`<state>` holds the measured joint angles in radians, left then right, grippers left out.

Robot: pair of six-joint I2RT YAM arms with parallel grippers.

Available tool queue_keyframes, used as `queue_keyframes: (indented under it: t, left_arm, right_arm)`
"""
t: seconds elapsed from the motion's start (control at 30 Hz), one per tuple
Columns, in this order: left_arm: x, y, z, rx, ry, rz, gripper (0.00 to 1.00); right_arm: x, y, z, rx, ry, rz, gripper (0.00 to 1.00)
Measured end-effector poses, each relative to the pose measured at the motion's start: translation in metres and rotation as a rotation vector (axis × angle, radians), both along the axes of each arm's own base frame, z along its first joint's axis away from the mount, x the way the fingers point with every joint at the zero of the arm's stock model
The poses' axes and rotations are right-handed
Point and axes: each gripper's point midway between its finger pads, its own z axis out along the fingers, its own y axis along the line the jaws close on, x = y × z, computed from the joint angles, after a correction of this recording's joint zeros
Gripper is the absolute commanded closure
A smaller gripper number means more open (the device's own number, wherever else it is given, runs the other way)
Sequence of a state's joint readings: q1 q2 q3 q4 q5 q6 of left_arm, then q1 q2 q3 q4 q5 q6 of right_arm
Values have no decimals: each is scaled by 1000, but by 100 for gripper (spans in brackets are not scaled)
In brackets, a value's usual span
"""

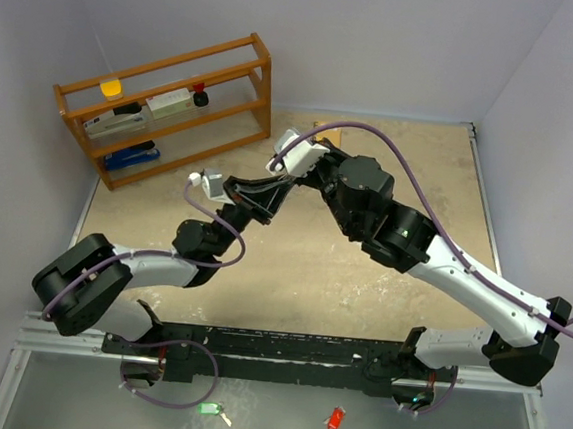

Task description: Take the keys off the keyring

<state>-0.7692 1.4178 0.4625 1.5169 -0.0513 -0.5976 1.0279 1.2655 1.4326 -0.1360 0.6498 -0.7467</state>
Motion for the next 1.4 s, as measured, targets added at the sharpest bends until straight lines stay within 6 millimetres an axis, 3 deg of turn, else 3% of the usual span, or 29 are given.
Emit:
queue_keyframes:
  t: [0.17,0.4,0.47,0.57,0.6,0.7,0.77,0.87,0.97,1.13,1.2,1.4]
  left_arm:
    - [-2,12,-1,-13,10,29,100]
    - [2,16,-26,14,66,38,100]
    - [4,15,-35,26,84,41,83]
    - [8,13,-42,39,98,38,45]
    - [12,14,-46,45,107,48,42]
    - [26,18,-98,126,220,78,36]
    - [28,17,-106,139,241,69,34]
    - [22,9,-83,106,190,15,32]
    - [16,7,-41,49,104,-16,30]
    - [5,21,23,1,-14,20,29]
    - [4,27,38,3,-38,49,28]
    - [8,36,51,30,-45,118,27]
  right_arm:
    - [-3,8,3,-9,-7,49,100]
    - [-2,18,-12,-78,24,79,100]
    - [-1,21,-14,-87,34,83,100]
    - [0,25,-13,-90,55,91,100]
    - [2,22,-6,-75,42,72,100]
    - [2,4,51,76,-51,20,100]
    - [-3,-14,86,176,-108,-8,100]
    - [-15,-40,120,289,-166,-34,100]
    - [-21,-50,131,338,-181,-40,100]
    - [-16,-40,120,328,-149,-33,100]
    - [-15,-36,112,312,-126,-27,100]
    - [-16,-27,99,310,-70,8,100]
